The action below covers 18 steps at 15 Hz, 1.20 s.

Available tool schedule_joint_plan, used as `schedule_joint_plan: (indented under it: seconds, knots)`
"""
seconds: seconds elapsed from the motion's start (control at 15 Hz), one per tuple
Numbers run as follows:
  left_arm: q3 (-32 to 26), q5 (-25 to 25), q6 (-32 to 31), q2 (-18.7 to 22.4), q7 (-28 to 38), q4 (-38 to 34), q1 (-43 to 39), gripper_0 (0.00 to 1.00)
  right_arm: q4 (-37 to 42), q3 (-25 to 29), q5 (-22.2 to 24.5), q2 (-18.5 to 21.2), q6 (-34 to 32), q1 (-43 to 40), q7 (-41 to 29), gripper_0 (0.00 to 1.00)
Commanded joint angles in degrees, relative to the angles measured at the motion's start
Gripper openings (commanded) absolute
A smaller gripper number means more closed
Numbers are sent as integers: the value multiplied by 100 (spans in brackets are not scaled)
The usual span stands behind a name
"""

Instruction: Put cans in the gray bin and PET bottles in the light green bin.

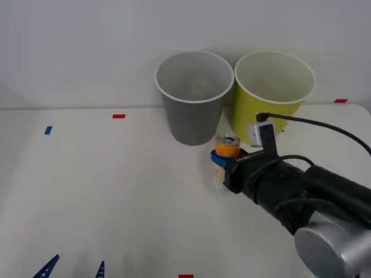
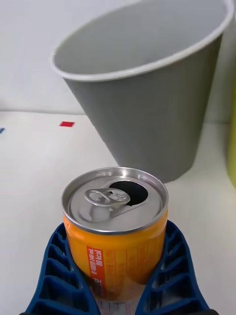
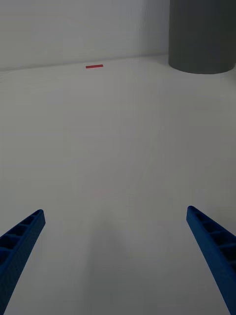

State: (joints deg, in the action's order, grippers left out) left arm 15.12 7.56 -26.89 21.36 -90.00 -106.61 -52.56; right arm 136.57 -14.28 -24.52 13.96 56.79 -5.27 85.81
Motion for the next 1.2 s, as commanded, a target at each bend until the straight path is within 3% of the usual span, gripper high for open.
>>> schedule_joint_plan:
  seconds: [0.07,0.2,0.53,0.73,1.0,1.2]
  knots:
    - [0,0,0,0,0,0,0,100,133,549,-914,160,597,844,190,6]
    - [0,0,0,0,0,0,0,100,116,558,-914,362,597,1213,463,6]
    - [0,0,0,0,0,0,0,100,133,752,-976,547,606,1925,357,5]
    - [0,0,0,0,0,0,0,100,-7,778,-967,389,606,2461,-108,4]
    - [0,0,0,0,0,0,0,100,-1168,778,-818,274,562,3559,-82,4]
    - [0,0,0,0,0,0,0,100,-2108,752,-827,274,-133,3920,-56,3]
